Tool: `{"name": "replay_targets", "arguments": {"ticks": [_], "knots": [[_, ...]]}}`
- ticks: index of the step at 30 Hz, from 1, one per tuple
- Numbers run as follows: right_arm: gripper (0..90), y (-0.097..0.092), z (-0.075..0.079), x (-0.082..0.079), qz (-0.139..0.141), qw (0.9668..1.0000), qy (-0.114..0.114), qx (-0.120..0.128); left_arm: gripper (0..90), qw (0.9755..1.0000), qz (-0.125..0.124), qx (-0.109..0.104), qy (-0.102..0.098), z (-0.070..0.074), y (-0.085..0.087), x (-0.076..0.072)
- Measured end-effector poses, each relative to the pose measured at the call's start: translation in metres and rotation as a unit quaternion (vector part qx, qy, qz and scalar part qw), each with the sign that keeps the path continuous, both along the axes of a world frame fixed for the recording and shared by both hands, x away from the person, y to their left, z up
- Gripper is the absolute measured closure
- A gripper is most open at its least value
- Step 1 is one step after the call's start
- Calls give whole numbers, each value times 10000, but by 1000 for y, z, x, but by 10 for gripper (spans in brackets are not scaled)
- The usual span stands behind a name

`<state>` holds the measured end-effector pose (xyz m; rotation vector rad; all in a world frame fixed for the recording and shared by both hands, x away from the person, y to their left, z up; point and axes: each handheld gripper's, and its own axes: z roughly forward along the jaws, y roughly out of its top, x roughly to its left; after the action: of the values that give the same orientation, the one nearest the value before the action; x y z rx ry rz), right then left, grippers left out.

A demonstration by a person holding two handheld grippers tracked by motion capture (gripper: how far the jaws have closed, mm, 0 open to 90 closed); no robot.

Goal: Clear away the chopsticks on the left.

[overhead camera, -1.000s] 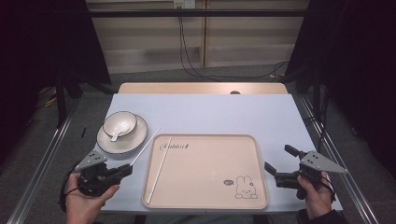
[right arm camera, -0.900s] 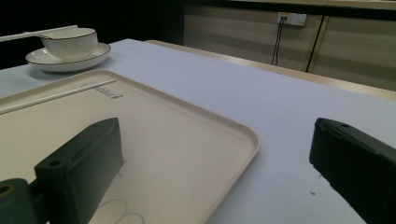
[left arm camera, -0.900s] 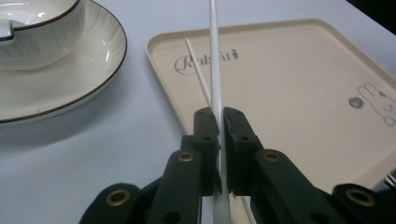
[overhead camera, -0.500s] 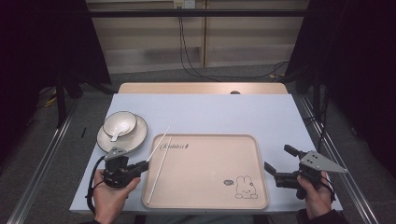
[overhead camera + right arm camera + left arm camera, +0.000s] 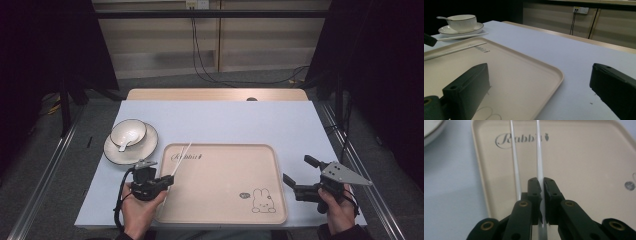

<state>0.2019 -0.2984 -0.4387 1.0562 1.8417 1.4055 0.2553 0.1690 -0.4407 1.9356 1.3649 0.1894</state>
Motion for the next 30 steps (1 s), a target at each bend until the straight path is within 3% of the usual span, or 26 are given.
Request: {"name": "replay_targets", "arguments": {"ticks": [3, 7, 12, 17, 18, 30], "knots": [[21, 0, 0, 0, 21, 10000, 17, 9, 847, 9999, -47, 137, 76, -5, -7, 1], [21, 0, 0, 0, 12, 10000, -8, -11, 847, 9998, 30, 165, 110, -8, -8, 3], [21, 0, 0, 0, 23, 10000, -2, -10, 846, 9993, 102, 152, 331, -18, -9, 6], [21, 1, 0, 0, 4, 10000, 4, 1, 845, 9991, 171, 246, 313, -20, -9, 10], [21, 1, 0, 0, 19, 10000, -1, 1, 844, 9989, 168, 235, 381, -23, -11, 10], [21, 1, 0, 0, 32, 10000, -5, -13, 810, 9990, 157, 247, 348, -23, -13, 9]]}}
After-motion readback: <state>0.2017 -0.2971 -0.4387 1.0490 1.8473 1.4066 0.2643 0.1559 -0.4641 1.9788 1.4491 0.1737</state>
